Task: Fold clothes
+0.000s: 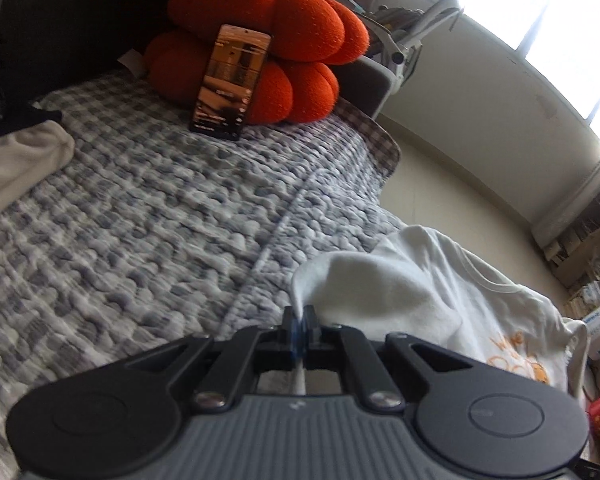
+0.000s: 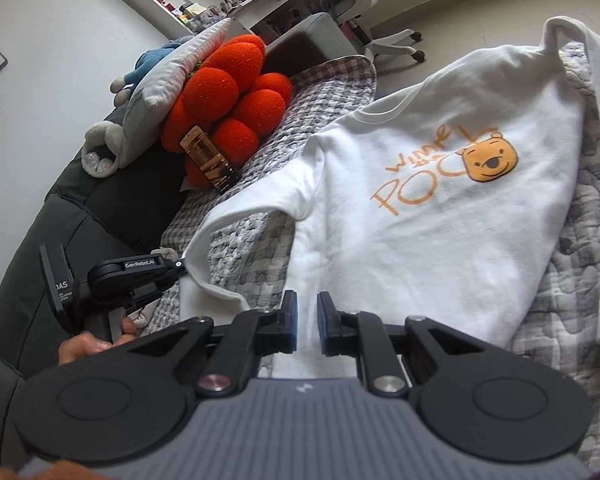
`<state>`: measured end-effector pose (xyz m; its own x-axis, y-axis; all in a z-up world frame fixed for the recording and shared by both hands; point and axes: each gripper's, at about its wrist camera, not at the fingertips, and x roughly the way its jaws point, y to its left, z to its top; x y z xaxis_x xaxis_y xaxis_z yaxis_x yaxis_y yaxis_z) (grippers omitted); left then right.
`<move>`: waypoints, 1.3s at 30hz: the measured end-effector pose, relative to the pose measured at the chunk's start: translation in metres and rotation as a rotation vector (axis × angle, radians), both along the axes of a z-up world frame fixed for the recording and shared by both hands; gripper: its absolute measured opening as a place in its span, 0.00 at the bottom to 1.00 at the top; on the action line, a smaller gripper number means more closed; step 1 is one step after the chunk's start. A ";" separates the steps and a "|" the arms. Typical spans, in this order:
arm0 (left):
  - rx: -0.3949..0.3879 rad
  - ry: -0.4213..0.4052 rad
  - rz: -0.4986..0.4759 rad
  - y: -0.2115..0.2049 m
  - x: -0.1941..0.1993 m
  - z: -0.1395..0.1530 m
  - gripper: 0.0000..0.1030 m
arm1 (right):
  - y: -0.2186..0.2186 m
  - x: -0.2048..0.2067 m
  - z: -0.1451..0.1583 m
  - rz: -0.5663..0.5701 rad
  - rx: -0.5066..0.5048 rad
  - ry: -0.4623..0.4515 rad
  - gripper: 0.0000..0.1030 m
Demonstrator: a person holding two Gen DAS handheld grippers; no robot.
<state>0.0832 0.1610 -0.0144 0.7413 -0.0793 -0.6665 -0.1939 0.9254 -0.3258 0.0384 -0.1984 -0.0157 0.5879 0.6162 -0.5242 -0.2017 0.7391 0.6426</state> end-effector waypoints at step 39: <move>0.270 -0.125 -0.258 -0.105 -0.034 0.014 0.51 | -0.069 0.011 -0.026 -0.230 0.015 0.123 0.28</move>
<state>0.0489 0.0556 0.0000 0.7967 -0.1075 -0.5947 0.0817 0.9942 -0.0702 0.0490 -0.2671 -0.0415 0.6460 0.4814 -0.5924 0.0512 0.7470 0.6628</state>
